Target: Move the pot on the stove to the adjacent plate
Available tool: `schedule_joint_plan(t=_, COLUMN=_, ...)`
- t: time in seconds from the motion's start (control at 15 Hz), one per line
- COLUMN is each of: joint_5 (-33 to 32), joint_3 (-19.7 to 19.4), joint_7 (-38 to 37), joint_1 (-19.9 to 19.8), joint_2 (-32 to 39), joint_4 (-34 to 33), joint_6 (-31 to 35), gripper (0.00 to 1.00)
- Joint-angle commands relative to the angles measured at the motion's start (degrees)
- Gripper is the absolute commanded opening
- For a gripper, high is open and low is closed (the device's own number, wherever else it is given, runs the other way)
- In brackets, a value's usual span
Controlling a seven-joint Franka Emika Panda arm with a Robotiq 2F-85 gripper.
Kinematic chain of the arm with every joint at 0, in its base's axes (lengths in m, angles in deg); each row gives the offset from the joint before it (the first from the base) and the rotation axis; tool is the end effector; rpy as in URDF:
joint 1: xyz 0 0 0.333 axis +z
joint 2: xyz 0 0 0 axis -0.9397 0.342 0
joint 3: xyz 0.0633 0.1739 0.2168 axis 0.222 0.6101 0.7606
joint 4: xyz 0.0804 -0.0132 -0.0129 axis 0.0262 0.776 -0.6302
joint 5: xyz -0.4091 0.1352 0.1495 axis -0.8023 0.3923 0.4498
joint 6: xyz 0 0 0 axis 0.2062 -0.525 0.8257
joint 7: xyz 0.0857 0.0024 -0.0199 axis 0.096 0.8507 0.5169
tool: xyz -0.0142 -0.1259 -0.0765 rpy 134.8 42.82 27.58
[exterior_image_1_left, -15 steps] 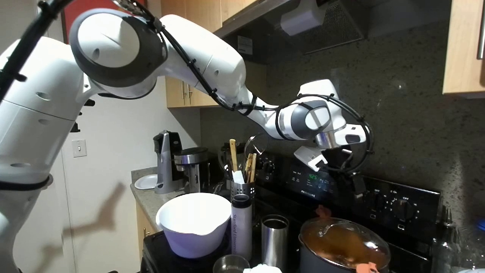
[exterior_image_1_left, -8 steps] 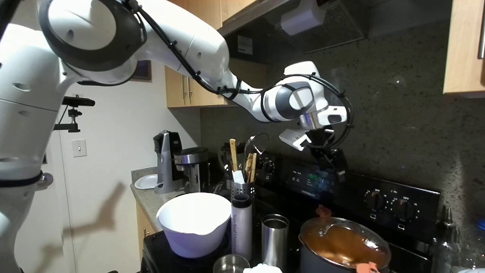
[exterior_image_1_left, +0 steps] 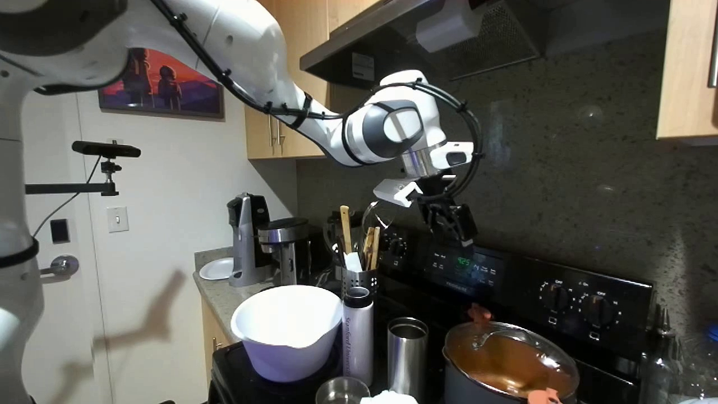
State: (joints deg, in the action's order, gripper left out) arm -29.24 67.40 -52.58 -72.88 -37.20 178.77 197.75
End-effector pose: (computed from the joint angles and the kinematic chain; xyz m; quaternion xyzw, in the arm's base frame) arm 0.6596 -0.1384 0.3861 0.9623 -0.1942 0.1853 0.0440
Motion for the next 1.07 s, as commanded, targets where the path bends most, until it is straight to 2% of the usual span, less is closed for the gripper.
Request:
schedule_joint_plan(t=0.0, joint_5=-2.3, joint_3=1.4, joint_7=0.1, joint_1=-0.6, joint_2=-8.6, joint_4=8.6, joint_6=0.4, gripper=1.00)
schedule_joint_plan(t=0.2, joint_5=-3.2, joint_3=2.5, joint_7=0.6, joint_1=-1.0, joint_2=-12.7, joint_4=12.4, joint_6=-1.0, gripper=1.00)
schedule_joint_plan(t=0.27, joint_5=-1.8, joint_3=2.4, joint_7=0.3, joint_1=-1.3, joint_2=-8.4, joint_4=8.2, joint_6=-0.2, gripper=1.00)
schedule_joint_plan(t=0.47, joint_5=-1.9, joint_3=2.9, joint_7=0.4, joint_1=-1.5, joint_2=-11.0, joint_4=11.0, joint_6=-0.3, gripper=1.00)
schedule_joint_plan(t=1.0, joint_5=-1.9, joint_3=2.9, joint_7=0.5, joint_1=-1.6, joint_2=-11.2, joint_4=11.4, joint_6=-0.3, gripper=1.00)
